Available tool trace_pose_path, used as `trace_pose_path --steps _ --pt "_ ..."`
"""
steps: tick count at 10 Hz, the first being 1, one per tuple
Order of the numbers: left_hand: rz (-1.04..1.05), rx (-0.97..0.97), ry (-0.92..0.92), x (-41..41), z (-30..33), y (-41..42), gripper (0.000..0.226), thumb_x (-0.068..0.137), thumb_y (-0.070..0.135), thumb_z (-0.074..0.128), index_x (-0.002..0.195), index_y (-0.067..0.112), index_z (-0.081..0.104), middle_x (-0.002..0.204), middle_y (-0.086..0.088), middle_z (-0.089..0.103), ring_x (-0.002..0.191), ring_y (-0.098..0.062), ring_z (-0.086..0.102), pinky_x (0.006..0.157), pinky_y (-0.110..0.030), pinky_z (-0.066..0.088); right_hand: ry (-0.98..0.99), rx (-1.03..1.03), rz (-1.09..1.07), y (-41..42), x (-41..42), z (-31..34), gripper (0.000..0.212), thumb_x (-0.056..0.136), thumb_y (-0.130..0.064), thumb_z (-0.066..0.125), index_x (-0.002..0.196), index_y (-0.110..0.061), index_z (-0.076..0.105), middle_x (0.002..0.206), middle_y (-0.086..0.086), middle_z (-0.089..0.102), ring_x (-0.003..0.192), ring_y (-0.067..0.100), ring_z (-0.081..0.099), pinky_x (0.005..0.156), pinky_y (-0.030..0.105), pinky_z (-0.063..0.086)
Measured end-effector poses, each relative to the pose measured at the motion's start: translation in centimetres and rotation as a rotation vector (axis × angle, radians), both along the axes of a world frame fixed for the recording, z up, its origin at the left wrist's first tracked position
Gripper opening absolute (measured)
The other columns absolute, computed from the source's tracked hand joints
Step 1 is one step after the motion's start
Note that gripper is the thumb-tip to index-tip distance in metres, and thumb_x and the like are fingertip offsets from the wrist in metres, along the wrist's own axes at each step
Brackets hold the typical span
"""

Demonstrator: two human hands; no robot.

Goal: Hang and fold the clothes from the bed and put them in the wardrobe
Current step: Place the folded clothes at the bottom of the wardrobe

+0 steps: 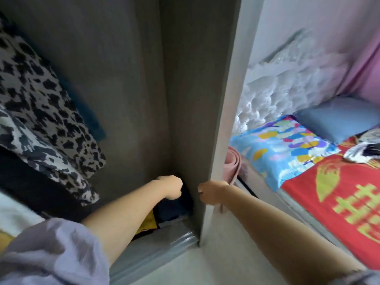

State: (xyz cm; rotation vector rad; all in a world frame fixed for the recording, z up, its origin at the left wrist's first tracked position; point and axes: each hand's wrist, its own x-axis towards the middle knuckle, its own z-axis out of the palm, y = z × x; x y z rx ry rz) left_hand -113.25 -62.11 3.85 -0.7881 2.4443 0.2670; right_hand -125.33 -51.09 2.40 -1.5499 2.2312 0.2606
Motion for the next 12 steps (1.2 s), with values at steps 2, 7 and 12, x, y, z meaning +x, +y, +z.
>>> trace_pose_path --steps 2,7,12 --pt "-0.132 0.071 -0.113 -9.7 -0.4 13.7 0.029 0.092 0.007 0.039 0.107 -0.002 0.061 0.091 -0.02 0.057 0.062 -0.03 0.054 0.047 -0.031 0.04 0.019 0.097 -0.149 16.1 -8.6 0.2 0.042 0.094 -0.032 0.05 0.133 -0.016 0.051 0.133 0.009 0.053 0.121 0.03 0.052 0.096 0.036 0.042" --pt "-0.635 0.212 0.215 -33.4 1.2 44.5 0.054 0.095 0.026 0.044 0.147 0.018 0.031 0.15 -0.01 0.037 0.131 -0.027 0.042 0.103 -0.036 0.04 -0.002 0.093 -0.864 54.2 -21.2 1.5 0.03 0.096 -0.013 0.04 0.113 -0.004 0.063 0.113 0.012 0.065 0.095 0.027 0.061 0.074 0.032 0.046" --pt "-0.97 0.192 0.195 -54.2 -0.9 56.6 0.047 0.098 0.023 0.043 0.143 0.014 0.038 0.143 -0.008 0.045 0.119 -0.026 0.052 0.09 -0.034 0.046 -0.035 0.158 -1.155 66.9 -37.7 -1.2 0.037 0.1 -0.023 0.036 0.126 -0.009 0.057 0.128 0.008 0.059 0.116 0.027 0.055 0.091 0.035 0.047"
